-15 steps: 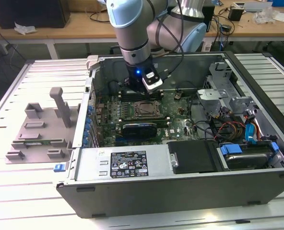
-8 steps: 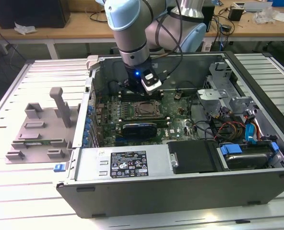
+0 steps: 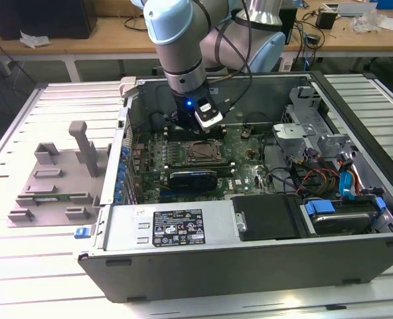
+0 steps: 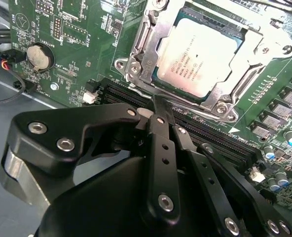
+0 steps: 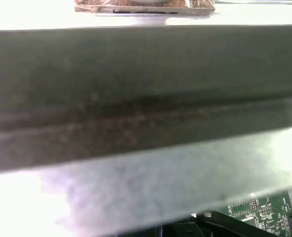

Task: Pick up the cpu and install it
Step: 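Install the first cpu locking lever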

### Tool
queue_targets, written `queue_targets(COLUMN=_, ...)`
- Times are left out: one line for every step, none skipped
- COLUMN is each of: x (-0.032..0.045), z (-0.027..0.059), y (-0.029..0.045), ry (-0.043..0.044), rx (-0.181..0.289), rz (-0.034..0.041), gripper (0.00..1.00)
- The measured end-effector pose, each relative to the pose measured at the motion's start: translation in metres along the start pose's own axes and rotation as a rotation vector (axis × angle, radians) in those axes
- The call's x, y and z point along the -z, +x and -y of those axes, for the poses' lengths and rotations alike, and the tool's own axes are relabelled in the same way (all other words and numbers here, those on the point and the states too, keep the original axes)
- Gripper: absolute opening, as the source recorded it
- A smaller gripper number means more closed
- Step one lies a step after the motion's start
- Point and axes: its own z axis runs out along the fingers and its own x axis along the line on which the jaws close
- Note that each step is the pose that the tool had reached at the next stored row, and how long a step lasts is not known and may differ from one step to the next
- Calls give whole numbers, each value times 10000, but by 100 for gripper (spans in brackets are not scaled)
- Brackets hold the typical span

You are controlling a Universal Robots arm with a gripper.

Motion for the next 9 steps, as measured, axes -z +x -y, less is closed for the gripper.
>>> queue_targets(x=15, z=-3, y=-3, ry=-1, rx=0, rz=1, gripper=11)
queue_targets(x=44, z=-7, y=-9, ry=3, rx=0, rz=-2, gripper=11)
queue_targets(x=65, z=-11, y=-13, ry=3, rx=0, rz=-2, gripper=11)
queue_targets(x=91, z=-16, y=-19, ry=1, rx=2, rz=2, gripper=11)
queue_targets(x=106, z=-18, y=-23, ry=0, rx=5, rz=12, gripper=11)
queue_targets(x=106, z=-18, y=-22, ry=-3, rx=5, rz=22, gripper=11)
queue_targets(x=106, z=-19, y=-22, ry=-2, rx=4, rz=26, gripper=11)
queue_targets(x=106, z=-18, y=-21, ry=3, rx=-17, rz=32, gripper=11)
queue_targets(x=104, z=-18, y=-20, ry=25, rx=-119, rz=49, gripper=11)
